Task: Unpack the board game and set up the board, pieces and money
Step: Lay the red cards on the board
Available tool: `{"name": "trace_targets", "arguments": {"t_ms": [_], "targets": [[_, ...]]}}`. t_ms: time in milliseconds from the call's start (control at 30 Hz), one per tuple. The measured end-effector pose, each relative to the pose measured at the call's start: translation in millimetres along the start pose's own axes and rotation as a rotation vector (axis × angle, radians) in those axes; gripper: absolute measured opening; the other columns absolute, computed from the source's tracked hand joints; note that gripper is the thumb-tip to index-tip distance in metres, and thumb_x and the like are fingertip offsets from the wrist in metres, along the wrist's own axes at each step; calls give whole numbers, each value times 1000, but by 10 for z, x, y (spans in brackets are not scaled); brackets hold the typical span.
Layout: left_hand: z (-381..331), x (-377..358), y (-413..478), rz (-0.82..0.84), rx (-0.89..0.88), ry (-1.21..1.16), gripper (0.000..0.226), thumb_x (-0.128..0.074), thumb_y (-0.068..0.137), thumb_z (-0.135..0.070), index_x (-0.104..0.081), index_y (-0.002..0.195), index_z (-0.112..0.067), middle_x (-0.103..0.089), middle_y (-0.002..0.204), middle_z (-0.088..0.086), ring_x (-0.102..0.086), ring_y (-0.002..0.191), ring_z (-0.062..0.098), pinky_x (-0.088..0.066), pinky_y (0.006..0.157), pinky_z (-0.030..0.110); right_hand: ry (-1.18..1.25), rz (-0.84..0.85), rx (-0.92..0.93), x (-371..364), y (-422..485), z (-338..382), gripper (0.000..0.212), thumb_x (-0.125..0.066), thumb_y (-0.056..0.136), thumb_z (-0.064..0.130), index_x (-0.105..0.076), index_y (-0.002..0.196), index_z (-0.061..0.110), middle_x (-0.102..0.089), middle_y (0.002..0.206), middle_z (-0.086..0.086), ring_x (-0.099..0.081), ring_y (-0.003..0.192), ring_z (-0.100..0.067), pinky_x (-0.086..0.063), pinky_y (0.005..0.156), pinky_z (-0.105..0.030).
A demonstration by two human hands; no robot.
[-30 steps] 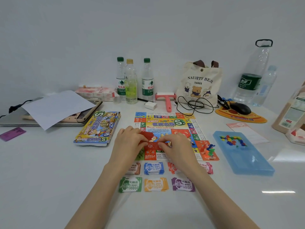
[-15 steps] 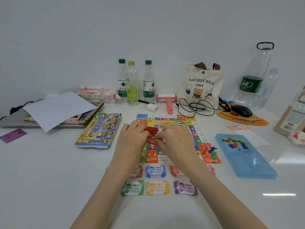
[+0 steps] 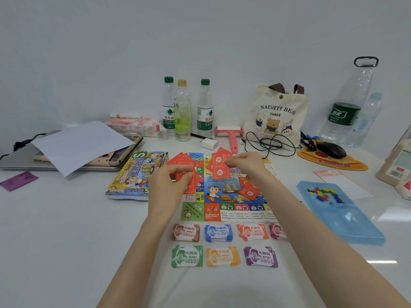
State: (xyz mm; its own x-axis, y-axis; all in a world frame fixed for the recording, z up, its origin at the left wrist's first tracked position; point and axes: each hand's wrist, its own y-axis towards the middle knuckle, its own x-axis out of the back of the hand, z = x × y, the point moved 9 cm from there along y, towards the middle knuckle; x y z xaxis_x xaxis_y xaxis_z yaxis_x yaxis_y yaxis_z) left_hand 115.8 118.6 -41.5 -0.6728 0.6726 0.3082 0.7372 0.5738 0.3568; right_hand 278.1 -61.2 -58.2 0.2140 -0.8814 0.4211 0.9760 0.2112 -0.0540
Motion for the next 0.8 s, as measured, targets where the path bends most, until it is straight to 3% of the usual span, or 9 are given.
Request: {"name": "trace_targets", "arguments": {"t_ms": [133, 400, 500, 600, 700, 800], "targets": [[119, 46, 50, -20, 42, -28, 16, -70, 86, -13, -73, 94, -26, -65, 88, -14, -60, 76, -1, -46, 58, 6, -25, -72, -71, -107, 239, -18, 21, -73, 82, 16, -73, 96, -1, -71, 103, -11, -62, 81, -17, -46, 68, -29], [187, 32, 79, -39, 35, -23, 16, -68, 87, -12, -74, 96, -25, -68, 88, -13, -62, 80, 2, -48, 64, 9, -124, -59, -40, -218, 360, 87, 24, -67, 87, 19, -70, 100, 0, -69, 101, -13, -46, 57, -11, -42, 59, -27], [244, 69, 88, -80, 37, 31, 16, -65, 89, -15, -74, 100, -23, -70, 95, -7, -62, 86, 8, -50, 77, 23, -74, 43, 75, -276, 219, 256, 16, -68, 88, 24, -71, 97, 12, -69, 96, -1, -45, 57, -4, -35, 54, -19], [273, 139, 89, -119, 49, 37, 15, -67, 88, -22, -74, 101, -22, -69, 103, -2, -61, 91, 10, -50, 86, 30, -73, 127, 158, -312, 20, 398, 18, -69, 88, 27, -72, 100, 14, -67, 86, 7, -51, 57, 4, -37, 51, -14], [205, 118, 82, -67, 22, 103, 31, -75, 81, -30, -72, 110, -19, -62, 109, -5, -55, 90, 6, -41, 80, 20, -48, 172, 178, -341, -145, 477, 18, -70, 87, 29, -73, 99, 15, -66, 81, 11, -50, 50, 8, -37, 53, -12], [76, 53, 29, -11, -44, 198, 45, -79, 76, -33, -68, 118, -21, -50, 111, -12, -42, 103, -1, -31, 82, 14, -31, 198, 171, -398, -262, 505, 15, -71, 86, 30, -73, 94, 18, -68, 83, 9, -48, 54, 4, -37, 57, -17]]}}
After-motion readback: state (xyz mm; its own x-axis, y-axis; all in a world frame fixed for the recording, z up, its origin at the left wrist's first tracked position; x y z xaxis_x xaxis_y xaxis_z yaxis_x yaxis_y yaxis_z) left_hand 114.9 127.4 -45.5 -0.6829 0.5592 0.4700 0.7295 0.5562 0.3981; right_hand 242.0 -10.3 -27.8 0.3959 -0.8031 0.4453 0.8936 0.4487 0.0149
